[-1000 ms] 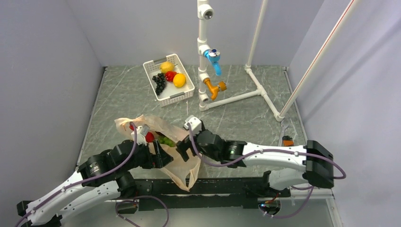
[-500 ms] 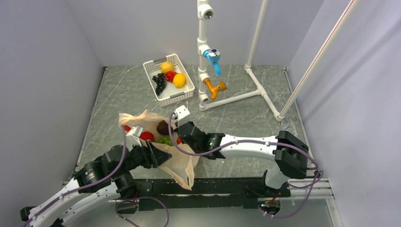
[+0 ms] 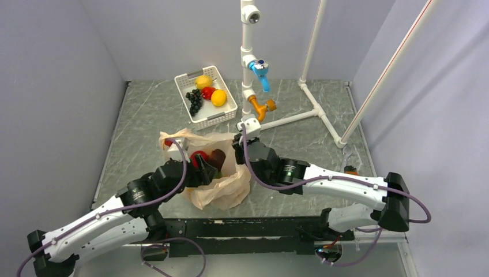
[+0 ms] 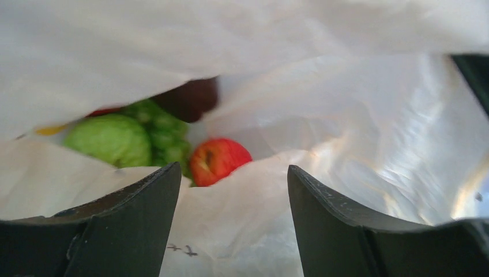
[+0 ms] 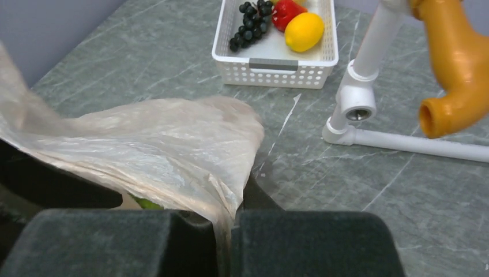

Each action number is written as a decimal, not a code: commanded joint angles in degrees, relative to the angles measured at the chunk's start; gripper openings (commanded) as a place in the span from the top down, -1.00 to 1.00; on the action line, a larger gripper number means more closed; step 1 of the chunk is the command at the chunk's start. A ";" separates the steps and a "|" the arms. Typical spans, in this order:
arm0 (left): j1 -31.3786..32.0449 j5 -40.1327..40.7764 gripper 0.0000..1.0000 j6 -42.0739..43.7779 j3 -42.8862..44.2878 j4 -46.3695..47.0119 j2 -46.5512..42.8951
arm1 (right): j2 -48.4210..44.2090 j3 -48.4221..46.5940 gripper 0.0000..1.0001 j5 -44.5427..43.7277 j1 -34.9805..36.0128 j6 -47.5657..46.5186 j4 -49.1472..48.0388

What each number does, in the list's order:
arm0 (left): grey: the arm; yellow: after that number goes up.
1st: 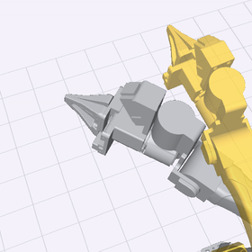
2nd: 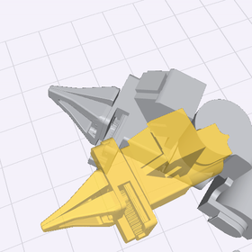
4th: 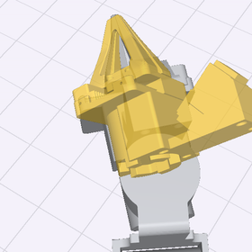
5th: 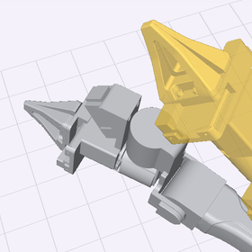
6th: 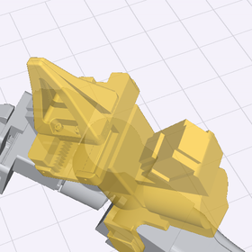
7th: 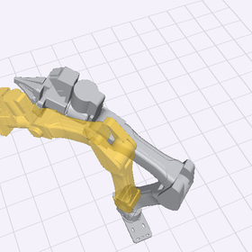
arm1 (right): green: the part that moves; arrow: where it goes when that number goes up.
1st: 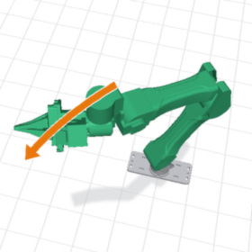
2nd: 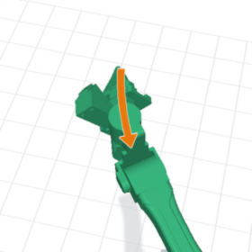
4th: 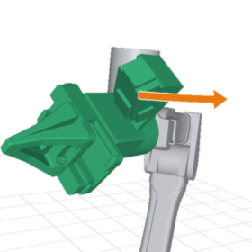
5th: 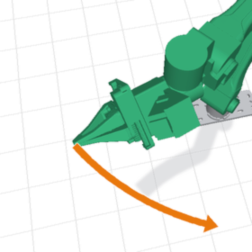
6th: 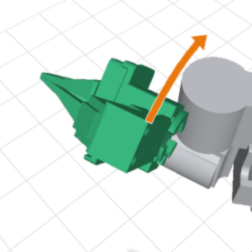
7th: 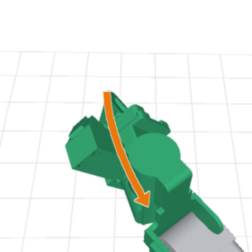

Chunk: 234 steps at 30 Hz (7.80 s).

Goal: Take the fake fruits out of the plastic bag

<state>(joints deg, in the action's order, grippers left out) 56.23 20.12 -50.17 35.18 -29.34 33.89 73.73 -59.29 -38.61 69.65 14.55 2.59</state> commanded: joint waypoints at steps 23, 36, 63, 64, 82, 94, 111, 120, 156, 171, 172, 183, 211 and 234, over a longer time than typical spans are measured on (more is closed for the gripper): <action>-4.46 -25.04 -0.42 -7.25 -20.39 7.30 -11.35 | -16.26 7.09 -0.67 28.23 11.07 -5.48 4.73; -4.44 -17.01 -0.83 -2.43 -7.45 -8.88 -11.52 | -9.93 4.35 -0.47 35.69 13.13 -6.10 -6.95; -4.39 3.71 -0.18 10.58 -11.06 15.85 1.74 | -4.52 11.38 0.31 1.20 13.27 5.58 0.57; -4.43 3.82 -0.18 11.79 -11.74 17.52 2.04 | -4.31 11.32 0.33 1.17 13.27 5.69 0.51; -4.69 10.09 -0.48 17.92 -14.82 24.86 15.45 | -2.94 13.84 0.69 3.02 13.14 7.65 -1.70; -5.06 10.01 -0.31 12.47 -14.03 22.32 20.77 | -1.28 14.39 0.71 3.95 12.38 7.98 -1.58; -5.02 -4.80 0.22 1.73 -11.39 7.70 -6.90 | 0.70 15.57 1.00 5.49 9.46 7.69 -3.60; -5.02 -17.68 0.29 -2.37 -8.71 -5.46 -21.57 | -1.61 15.07 1.00 7.27 5.82 7.68 -4.10; -5.07 -7.66 0.89 19.51 40.26 -25.48 -0.04 | 5.74 17.34 1.00 21.75 0.44 8.33 -8.78; -21.30 -6.76 0.92 31.09 56.69 -19.93 29.72 | 3.92 26.67 1.00 30.84 4.03 10.22 -16.79; -23.71 -8.62 0.93 31.89 55.56 -18.18 31.25 | 2.94 27.52 1.00 30.73 4.07 10.15 -17.49; -34.05 -8.21 1.00 39.06 58.97 -7.21 59.84 | -5.04 32.52 1.00 28.88 3.96 8.93 -20.88; -42.87 -20.34 -0.99 42.10 69.21 -16.53 73.44 | -10.33 33.86 1.00 28.23 3.42 8.41 -19.90; -25.58 -28.19 -0.99 38.31 24.34 -22.08 18.48 | -12.91 29.43 -0.98 24.18 5.12 13.02 -7.07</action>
<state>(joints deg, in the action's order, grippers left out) 26.46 -9.61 -8.75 62.17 -54.33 55.07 62.02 -26.20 -10.52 73.63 26.44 -7.79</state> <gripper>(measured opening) 0.994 0.963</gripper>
